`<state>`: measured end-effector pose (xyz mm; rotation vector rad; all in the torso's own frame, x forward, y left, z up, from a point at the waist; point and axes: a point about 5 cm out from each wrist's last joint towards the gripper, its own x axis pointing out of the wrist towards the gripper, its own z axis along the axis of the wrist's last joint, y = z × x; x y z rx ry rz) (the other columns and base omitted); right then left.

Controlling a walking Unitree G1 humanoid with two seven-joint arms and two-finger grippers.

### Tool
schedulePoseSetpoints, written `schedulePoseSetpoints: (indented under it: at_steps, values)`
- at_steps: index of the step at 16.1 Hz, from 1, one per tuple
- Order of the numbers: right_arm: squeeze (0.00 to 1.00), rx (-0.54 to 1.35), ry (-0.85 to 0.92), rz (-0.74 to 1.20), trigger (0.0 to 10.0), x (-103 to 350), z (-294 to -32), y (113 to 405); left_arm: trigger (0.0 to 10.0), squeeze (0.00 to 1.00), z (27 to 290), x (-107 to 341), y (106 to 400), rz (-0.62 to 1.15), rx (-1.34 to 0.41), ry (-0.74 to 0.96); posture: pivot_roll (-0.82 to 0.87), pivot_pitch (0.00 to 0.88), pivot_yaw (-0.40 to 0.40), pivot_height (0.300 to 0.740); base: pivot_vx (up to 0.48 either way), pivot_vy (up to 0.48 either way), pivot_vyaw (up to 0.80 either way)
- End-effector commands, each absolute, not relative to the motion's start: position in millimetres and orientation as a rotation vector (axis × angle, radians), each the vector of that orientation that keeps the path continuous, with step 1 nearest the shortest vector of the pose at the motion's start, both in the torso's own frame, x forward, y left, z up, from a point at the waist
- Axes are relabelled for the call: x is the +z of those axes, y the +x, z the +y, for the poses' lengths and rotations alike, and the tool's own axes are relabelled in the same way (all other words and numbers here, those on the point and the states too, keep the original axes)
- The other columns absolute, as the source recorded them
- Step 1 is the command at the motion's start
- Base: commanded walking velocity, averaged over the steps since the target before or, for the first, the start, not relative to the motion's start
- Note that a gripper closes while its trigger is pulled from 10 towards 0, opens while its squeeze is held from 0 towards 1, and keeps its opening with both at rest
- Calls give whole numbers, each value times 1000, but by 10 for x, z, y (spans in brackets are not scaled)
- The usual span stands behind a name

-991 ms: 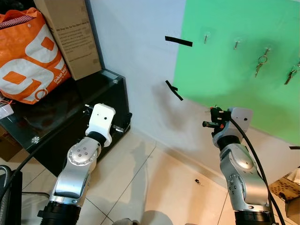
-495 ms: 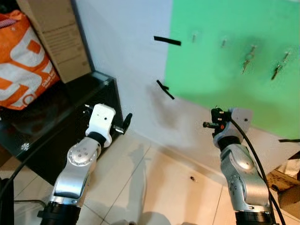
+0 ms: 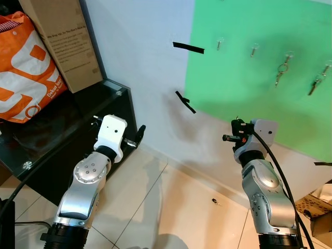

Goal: Hang keys on a hook

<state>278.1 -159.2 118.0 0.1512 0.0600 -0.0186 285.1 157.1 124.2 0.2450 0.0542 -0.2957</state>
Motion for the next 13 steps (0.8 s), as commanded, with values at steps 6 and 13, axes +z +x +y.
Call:
schedulePoseSetpoints:
  at_steps: [6,13]
  values:
    - [0,-19,153,59,10000,1176,-1575,2780,10000,24,1595,1276,2863,50,-296,255,-35,0,30,740,280,0,0]
    - [0,-21,153,76,10000,1155,-1583,2778,10000,35,1580,1278,2866,50,-302,252,-38,0,32,740,278,0,-104]
